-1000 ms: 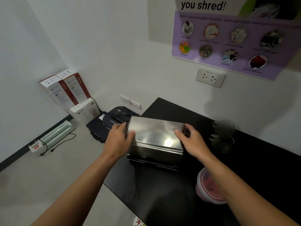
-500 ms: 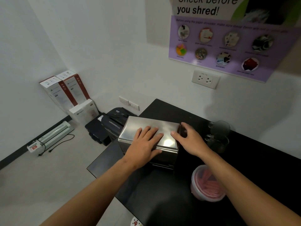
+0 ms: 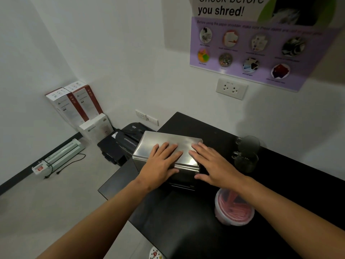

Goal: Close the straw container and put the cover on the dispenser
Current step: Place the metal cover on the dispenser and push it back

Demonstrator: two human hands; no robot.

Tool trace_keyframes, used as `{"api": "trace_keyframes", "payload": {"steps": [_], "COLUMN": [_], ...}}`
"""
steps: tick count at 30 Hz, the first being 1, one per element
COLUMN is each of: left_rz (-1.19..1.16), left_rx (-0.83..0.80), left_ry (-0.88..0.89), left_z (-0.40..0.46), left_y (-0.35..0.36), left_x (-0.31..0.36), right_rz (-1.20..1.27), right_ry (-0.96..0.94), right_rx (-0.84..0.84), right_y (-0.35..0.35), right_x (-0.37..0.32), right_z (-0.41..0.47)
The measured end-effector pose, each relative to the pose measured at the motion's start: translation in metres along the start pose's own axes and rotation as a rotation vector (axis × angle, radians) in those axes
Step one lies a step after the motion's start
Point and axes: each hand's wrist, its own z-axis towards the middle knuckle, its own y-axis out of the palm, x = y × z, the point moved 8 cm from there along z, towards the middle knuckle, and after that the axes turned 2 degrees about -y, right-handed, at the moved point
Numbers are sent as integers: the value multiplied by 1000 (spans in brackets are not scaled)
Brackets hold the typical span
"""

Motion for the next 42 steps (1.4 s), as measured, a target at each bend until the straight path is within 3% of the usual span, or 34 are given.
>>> {"api": "trace_keyframes", "payload": {"steps": [20,23,26,30,33,38,42], "left_rz": [-96,-187,-293,-533,-815,-977,-1111], "left_rx": [116,172,223,263,199,158,132], "left_ry": [-35,-147,-370,-628,-780,-846,-870], "left_z": [-12,-22,-37,-56,-58,-58,-61], "left_y": [2,-8,-19,-20,-12,-5,3], "left_x": [-8,-28,-65,-108,-123,-136,-144], "right_rz": [35,49,75,125,136,80,21], "right_ry": [54,66,46,24,22,47,58], "right_rx": [44,47,70,54,-6,-96,-51], "right_y": [13,5,-2,-3,3,14,12], "right_x": [-6,-11,-26,-49,-63,-74,-75], "right_z": [-5,1,17,53,86,130,143]}}
